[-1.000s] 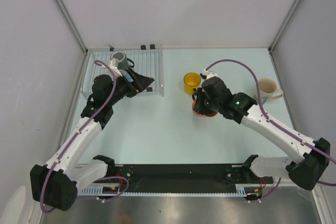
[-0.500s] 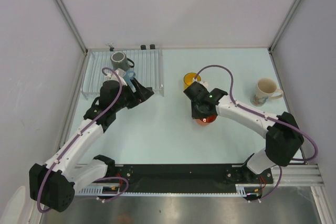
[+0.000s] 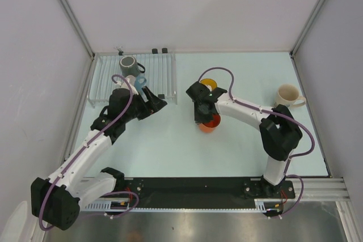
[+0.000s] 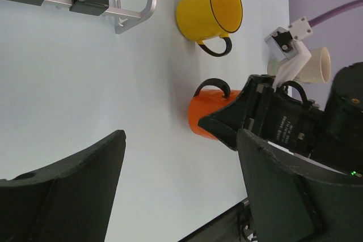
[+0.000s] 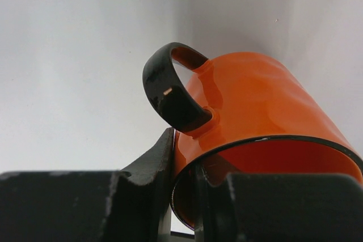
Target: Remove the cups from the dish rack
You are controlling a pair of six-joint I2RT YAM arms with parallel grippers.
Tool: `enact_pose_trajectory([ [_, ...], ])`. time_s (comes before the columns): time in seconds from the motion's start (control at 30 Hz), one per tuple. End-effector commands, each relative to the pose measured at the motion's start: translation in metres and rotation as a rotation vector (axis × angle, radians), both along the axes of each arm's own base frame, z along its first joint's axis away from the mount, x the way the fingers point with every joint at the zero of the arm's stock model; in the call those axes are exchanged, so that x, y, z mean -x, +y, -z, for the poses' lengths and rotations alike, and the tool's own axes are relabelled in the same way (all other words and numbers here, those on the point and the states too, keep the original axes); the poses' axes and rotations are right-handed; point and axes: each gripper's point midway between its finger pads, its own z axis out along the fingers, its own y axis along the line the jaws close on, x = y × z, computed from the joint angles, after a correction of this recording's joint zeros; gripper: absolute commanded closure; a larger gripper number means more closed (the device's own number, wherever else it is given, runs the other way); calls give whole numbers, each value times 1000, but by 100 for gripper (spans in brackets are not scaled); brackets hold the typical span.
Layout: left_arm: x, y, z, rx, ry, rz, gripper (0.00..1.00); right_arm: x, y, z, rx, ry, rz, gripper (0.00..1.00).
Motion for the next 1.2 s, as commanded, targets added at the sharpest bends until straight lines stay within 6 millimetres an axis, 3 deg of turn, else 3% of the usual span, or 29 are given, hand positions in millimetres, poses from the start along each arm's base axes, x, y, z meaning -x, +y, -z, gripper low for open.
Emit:
enact_pose_trajectory([
  [0.0, 3, -2, -5, 12, -13, 7, 16, -18, 10, -11, -18, -32, 0, 100],
  [0.23, 3, -3, 3, 3, 10, 13, 17, -33, 7, 10, 32, -4, 10, 100],
  [0.8, 1, -7, 13, -2, 38, 24, 17, -64, -3, 30, 72, 30, 41, 100],
  [1.0, 0, -8, 14, -9, 35, 29, 16, -63, 0, 20, 61, 6, 31, 74],
  [1.17, 0, -10, 10, -6, 25, 36, 15, -67, 2, -7, 46, -51, 32, 61],
])
